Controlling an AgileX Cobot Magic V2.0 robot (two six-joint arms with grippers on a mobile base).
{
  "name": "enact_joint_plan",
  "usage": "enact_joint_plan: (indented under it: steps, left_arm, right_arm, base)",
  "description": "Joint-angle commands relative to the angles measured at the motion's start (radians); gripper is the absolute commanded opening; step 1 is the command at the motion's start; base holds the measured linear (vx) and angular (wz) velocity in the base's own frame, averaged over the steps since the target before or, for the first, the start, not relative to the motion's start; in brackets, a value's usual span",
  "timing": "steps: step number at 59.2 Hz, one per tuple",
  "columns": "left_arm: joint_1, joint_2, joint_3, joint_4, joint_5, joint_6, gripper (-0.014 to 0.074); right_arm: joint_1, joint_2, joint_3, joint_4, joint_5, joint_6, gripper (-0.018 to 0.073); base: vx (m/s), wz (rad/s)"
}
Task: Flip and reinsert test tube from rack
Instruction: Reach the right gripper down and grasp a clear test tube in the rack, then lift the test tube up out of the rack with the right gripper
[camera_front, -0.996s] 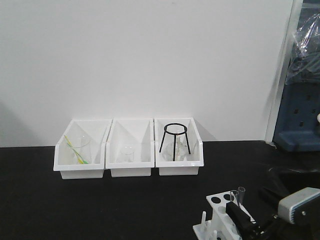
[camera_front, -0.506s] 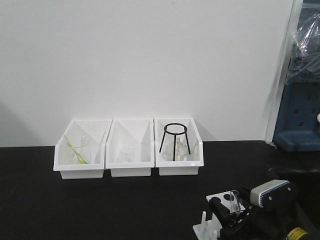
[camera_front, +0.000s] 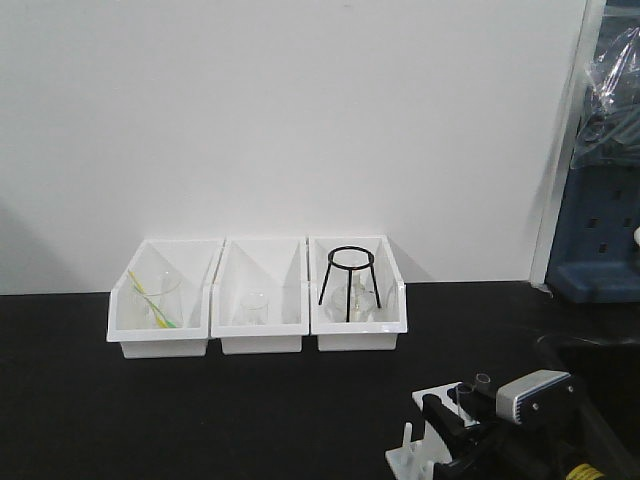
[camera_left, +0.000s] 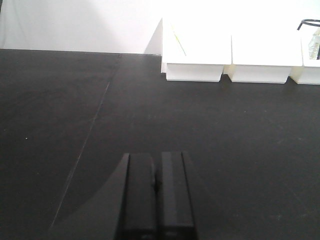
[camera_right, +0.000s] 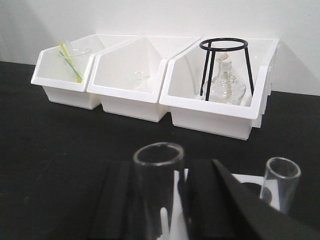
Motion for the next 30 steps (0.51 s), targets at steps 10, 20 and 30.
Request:
enact_joint_plan:
  steps: [10, 20, 30]
  left_arm:
    - [-0.008, -0.011, 0.002, -0.005, -0.079, 0.0, -0.0006]
    - [-0.008, -0.011, 0.002, -0.005, -0.079, 0.0, -0.0006]
    - [-0.008, -0.011, 0.002, -0.005, -0.079, 0.0, -0.0006]
  right_arm:
    - [-0.005, -0.056, -0.025, 0.006, -0.069, -0.007, -0.0004]
    - [-0.005, -0.134, -0.025, 0.006, -0.01, -0.007, -0.0013]
    - [-0.005, -0.216, -0.025, 0.006, 0.054, -0.003, -0.0012]
  base:
    - [0.0, 0.0]
    - [0.0, 0.0]
    - [0.0, 0.0]
